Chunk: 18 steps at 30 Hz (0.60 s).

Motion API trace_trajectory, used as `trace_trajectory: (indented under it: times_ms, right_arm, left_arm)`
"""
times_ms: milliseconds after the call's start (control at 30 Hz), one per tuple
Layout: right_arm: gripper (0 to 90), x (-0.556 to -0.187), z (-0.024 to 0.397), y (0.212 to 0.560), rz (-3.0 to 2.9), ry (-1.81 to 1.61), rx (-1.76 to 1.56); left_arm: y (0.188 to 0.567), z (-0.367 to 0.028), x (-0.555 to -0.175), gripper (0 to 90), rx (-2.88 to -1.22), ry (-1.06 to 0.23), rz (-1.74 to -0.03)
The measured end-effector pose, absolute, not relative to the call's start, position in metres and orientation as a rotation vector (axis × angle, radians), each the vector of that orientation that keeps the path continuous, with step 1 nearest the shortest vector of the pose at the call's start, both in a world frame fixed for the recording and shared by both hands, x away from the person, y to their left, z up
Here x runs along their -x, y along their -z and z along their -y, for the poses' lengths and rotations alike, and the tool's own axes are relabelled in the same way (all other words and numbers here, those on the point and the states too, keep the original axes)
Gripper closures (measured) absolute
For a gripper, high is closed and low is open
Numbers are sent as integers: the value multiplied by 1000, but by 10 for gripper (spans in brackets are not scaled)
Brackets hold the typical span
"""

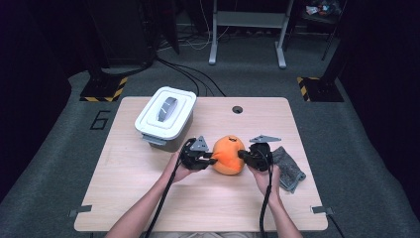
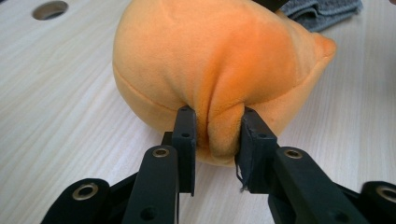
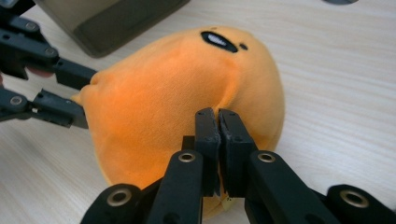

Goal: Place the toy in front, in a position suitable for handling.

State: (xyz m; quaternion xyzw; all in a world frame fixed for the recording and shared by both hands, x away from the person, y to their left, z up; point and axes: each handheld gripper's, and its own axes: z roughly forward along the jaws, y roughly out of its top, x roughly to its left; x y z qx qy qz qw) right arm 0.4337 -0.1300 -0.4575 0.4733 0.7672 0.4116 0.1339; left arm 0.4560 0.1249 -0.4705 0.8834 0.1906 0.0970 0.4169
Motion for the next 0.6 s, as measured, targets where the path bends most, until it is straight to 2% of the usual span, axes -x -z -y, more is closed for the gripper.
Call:
trace_trajectory:
  times_ms: [167,233,267,300,367,467,533,600]
  right_arm:
    - [843,-434,127,464,-2228,-1232,-1389]
    - [835,-433,125,466,-2220,-1221,-1380]
    - [831,-432,124,467,-2222,-1226,-1384]
    - [827,-432,125,467,-2212,-1236,-1391]
    - [812,-433,127,468,-2218,-1250,-1389]
    - [762,-433,128,467,-2221,-1250,-1389]
    - [696,-434,132,465,-2221,-1255,-1370]
    - [566,-435,137,461,-2223,-1274,-1345]
  left_arm:
    - [475,-130,-458,657,-2197,-244,-550]
    - [476,-133,-458,556,-2178,-242,-603]
    - [477,-133,-457,539,-2150,-246,-621]
    - [479,-134,-454,562,-2131,-257,-621]
    - [481,-132,-448,680,-2127,-292,-602]
    - [482,-131,-448,739,-2121,-305,-581]
    - [482,-132,-449,759,-2121,-297,-574]
    - [482,-133,-449,766,-2130,-299,-567]
